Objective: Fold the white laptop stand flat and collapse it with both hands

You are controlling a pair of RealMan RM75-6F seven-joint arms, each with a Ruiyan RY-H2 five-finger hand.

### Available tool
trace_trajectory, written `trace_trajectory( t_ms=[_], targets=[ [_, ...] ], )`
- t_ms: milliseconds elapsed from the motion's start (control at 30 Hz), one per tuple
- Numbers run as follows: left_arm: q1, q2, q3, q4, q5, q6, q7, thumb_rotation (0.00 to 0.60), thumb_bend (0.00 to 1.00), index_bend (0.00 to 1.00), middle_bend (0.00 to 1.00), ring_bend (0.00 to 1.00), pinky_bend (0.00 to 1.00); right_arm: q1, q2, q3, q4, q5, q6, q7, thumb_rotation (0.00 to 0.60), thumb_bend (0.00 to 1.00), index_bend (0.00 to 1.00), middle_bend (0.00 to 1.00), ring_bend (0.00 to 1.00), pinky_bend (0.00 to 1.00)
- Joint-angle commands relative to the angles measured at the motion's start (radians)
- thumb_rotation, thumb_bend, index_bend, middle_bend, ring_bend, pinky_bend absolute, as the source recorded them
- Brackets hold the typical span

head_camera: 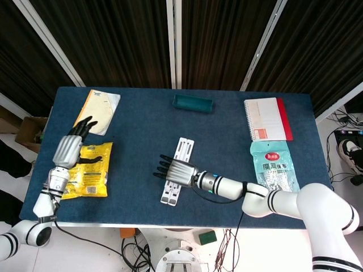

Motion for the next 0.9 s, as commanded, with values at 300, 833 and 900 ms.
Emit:
trace_trajectory(
  t_ms=[300,833,900],
  targets=[
    [0.116,0.193,0.021,-0.131,-0.105,0.083,0.300,0.600,0.04,0.12,0.01,0.03,0.16,-0.415,0.337,0.003,-0.311,0.222,0.448,-0.106,0.600,0.06,0.00,0.13,0.00,0.00],
    [0.369,0.252,0.152,-0.247,0.066,0.387,0.268,0.600,0.04,0.12,0.02,0.03,0.16,-0.879,0.572,-0.087,-0.361,0.245,0.849,0.195,0.600,0.08,0.00,0.13,0.00,0.00],
    [0.395,0.252,0.175,-0.262,0.102,0.419,0.288,0.600,0.04,0.12,0.02,0.03,0.16,-0.903,0.576,-0.094,-0.350,0.232,0.850,0.233,0.600,0.08,0.00,0.13,0.00,0.00]
  ],
)
